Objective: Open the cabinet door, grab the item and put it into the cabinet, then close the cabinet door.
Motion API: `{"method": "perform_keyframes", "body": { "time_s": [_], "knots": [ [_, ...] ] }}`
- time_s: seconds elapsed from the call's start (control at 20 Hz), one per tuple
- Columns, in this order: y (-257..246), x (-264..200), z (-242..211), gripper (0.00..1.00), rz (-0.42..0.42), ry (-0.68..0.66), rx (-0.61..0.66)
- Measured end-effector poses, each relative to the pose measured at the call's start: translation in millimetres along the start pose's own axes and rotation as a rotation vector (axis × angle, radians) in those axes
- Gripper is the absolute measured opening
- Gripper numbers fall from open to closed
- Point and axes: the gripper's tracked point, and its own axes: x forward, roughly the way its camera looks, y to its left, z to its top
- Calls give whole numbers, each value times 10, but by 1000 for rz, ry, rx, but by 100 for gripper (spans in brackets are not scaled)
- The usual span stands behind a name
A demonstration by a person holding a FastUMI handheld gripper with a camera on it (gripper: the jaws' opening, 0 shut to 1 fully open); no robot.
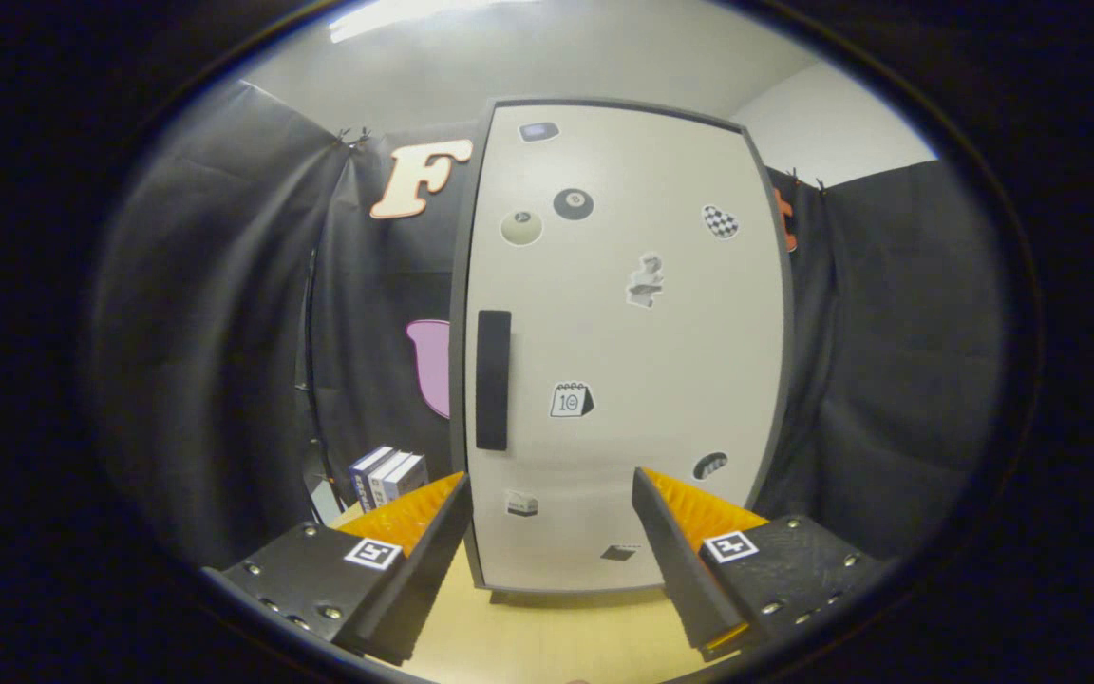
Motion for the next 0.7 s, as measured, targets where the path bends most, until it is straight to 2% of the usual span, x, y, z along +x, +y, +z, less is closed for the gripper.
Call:
{"method": "perform_keyframes", "body": {
  "time_s": [0.35, 0.7],
  "knots": [
    [-298, -645, 55, 100, -64, -8, 26],
    [-429, -840, 64, 100, -106, -5, 50]
  ]
}}
